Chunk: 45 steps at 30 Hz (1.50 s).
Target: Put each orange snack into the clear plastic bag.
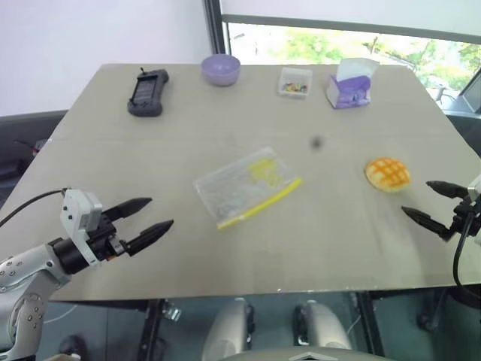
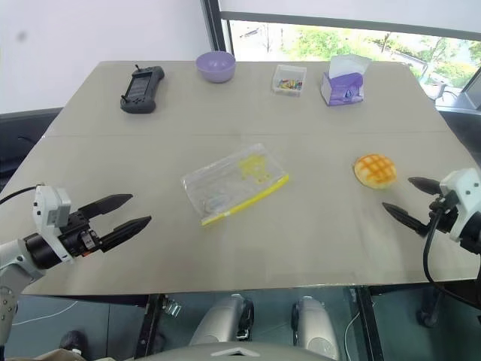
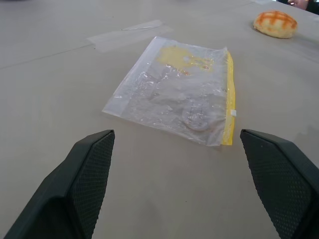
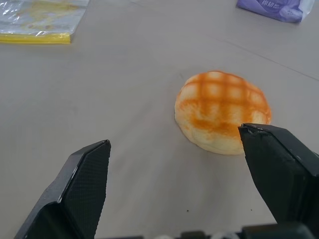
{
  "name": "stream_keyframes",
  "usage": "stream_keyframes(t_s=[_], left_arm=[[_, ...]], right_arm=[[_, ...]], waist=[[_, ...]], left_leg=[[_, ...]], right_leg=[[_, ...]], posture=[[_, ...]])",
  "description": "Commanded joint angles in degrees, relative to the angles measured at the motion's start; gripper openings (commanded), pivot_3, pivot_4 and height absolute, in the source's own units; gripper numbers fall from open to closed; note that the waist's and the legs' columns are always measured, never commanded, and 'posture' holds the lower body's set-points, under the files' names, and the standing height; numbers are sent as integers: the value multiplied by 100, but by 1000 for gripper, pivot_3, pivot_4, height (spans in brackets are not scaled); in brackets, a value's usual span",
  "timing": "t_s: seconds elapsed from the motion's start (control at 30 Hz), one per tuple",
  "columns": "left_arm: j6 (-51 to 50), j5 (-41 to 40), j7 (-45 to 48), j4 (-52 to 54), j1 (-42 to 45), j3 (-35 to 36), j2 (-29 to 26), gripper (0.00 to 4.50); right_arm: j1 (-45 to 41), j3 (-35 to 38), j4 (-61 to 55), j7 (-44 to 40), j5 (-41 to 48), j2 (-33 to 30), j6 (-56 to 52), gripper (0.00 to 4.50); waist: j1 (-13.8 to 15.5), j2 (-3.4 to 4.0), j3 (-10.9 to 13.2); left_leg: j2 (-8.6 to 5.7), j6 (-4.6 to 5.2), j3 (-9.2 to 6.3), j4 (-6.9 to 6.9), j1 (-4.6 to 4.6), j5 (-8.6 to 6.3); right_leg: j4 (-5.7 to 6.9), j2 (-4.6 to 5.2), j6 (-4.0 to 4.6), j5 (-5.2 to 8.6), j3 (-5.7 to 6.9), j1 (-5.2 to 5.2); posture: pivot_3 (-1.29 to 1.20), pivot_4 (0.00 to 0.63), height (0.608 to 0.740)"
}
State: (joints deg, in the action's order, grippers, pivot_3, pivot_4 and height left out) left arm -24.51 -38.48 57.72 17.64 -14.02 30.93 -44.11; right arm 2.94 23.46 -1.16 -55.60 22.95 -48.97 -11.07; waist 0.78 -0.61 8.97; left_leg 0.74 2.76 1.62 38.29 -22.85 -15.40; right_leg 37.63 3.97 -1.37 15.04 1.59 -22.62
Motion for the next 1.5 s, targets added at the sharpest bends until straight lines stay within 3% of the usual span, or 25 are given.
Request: stream_keyframes(t_s=[0.03, 0.73, 0.9, 0.97, 1.03, 1.17, 1.27, 1.5], left_arm=[[36, -72, 6, 171, 33, 0, -8, 4276], [-304, -110, -1031, 303, 445, -219, 296, 4276], [-2440, -1171, -2604, 590, 910, -48, 230, 4276], [-3338, -2412, -2806, 481, 1022, 124, 194, 4276], [-3842, -3271, -3313, 219, 1182, 191, 375, 4276], [-4228, -4218, -4710, -314, 1464, 104, 769, 4276], [-4385, -4608, -5477, -486, 1452, -137, 975, 4276], [-4362, -4560, -6677, -915, 2004, -814, 1407, 4276]], right_arm=[[-13, 120, -33, 16, 23, -1, 96, 4500], [-282, -52, -113, 318, -15, 384, 161, 4500], [-400, -302, -287, 125, 96, 448, 109, 4500], [-332, -482, -722, -55, 261, 462, 30, 4500], [-311, -736, -1225, -106, 387, 539, -58, 4500], [-293, -1109, -1712, -22, 314, 637, -97, 4500], [-241, -1191, -1903, 93, 308, 661, -200, 4500], [-113, -1220, -2217, 304, 291, 671, -384, 4500]], waist=[[0, 0, 0], [0, 4, 3], [0, 3, 4], [-3, 4, 4], [-10, 5, 6], [3, 1, 8], [10, -1, 8], [62, 5, 2]], left_leg=[[0, 0, 0, 0, 0, 0], [0, 0, 0, -2, -2, 0], [-1, 0, -3, 0, -3, 0], [-1, 1, -3, 0, -3, 0], [-1, 1, -5, -1, -5, 0], [-1, -1, -14, 2, -2, 1], [-7, -1, -14, 6, -3, 1], [-15, -4, -18, 7, 5, 2]], right_leg=[[0, 0, 0, 0, 0, 0], [0, 4, 0, 0, 0, -2], [3, 3, -2, -1, 3, -1], [3, 3, -20, -11, 3, -1], [3, 0, -25, -13, 7, -3], [11, -1, -25, -13, 14, 0], [11, 2, -26, -14, 14, 3], [11, 9, -19, -10, 15, 13]], posture=[[0, 150, 740], [0, 150, 740], [0, 150, 740], [0, 150, 740], [0, 150, 740], [0, 150, 740], [0, 150, 740], [0, 150, 740]])
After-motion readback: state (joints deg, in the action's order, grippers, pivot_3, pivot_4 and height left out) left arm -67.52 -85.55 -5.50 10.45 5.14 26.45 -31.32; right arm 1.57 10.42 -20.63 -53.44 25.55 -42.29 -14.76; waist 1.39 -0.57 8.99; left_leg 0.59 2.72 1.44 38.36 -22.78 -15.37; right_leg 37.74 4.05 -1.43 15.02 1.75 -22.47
